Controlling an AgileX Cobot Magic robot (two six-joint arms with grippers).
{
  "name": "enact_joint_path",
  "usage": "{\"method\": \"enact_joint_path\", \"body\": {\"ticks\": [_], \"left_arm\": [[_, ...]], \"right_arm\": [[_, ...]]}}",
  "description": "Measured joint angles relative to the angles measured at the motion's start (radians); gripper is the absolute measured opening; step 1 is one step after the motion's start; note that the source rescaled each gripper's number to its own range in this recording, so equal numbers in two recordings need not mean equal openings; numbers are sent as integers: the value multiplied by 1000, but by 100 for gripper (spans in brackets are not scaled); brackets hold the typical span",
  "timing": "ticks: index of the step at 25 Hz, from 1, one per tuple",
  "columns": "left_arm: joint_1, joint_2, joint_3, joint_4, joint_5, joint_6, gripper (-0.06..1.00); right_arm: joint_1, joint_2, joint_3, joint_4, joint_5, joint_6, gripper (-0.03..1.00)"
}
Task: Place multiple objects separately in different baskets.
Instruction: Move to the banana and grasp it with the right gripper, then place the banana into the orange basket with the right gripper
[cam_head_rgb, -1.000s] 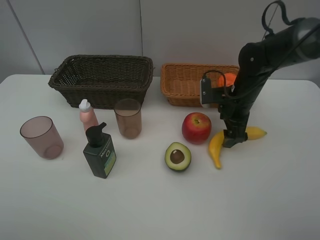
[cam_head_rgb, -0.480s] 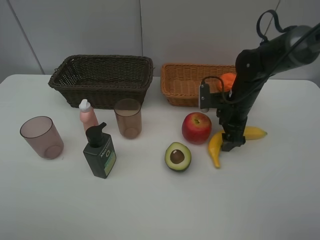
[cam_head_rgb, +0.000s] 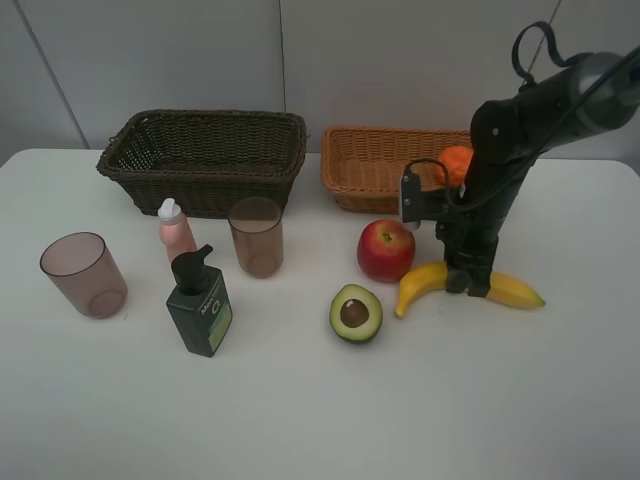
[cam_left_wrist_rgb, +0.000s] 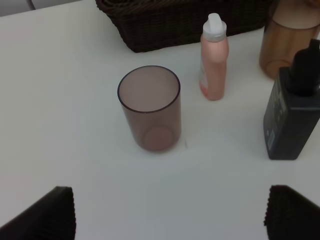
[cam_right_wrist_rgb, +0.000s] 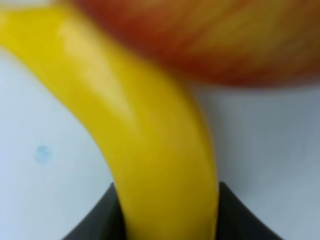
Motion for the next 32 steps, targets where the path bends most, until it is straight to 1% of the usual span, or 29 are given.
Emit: {"method": "enact_joint_path", "body": {"ticks": [4, 12, 16, 20, 27, 32], "left_arm": [[0, 0, 0, 0, 0, 0, 100], [0, 0, 0, 0, 0, 0, 100], [0, 0, 0, 0, 0, 0, 100], [0, 0, 0, 0, 0, 0, 100], [0, 0, 0, 0, 0, 0, 100], [0, 0, 0, 0, 0, 0, 100]], "right_arm": [[0, 0, 0, 0, 25, 0, 0], [0, 0, 0, -3, 39, 0, 0], [0, 0, 0, -4, 70, 0, 0], [0, 0, 0, -4, 130, 0, 0], [0, -74, 0, -4, 229, -53, 0], [0, -133, -33, -4, 334, -99, 0]]}}
